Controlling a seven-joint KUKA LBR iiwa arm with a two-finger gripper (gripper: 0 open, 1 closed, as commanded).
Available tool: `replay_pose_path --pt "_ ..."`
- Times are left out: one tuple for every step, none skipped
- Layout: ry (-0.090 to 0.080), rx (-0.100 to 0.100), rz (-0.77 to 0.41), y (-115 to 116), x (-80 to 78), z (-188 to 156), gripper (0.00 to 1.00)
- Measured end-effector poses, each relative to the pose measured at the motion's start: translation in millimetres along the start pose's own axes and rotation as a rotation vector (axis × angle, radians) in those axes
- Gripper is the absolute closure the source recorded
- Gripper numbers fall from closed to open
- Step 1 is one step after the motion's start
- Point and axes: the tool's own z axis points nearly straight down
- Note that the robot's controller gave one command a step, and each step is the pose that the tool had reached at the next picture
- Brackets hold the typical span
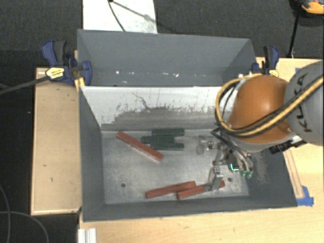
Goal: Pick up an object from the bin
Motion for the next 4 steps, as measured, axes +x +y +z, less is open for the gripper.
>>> replay_pose_path --pt "-0.008 0.000 0.001 -0.1 -1.8 -3.8 0.00" --pt "-0.011 0.001 -0.127 4.7 1.0 57.4 0.00" --pt "-0.007 0.001 -0.204 7.4 2.5 87.5 0.00" --pt "-0.011 0.000 -0.046 23.6 4.7 56.6 0.00"
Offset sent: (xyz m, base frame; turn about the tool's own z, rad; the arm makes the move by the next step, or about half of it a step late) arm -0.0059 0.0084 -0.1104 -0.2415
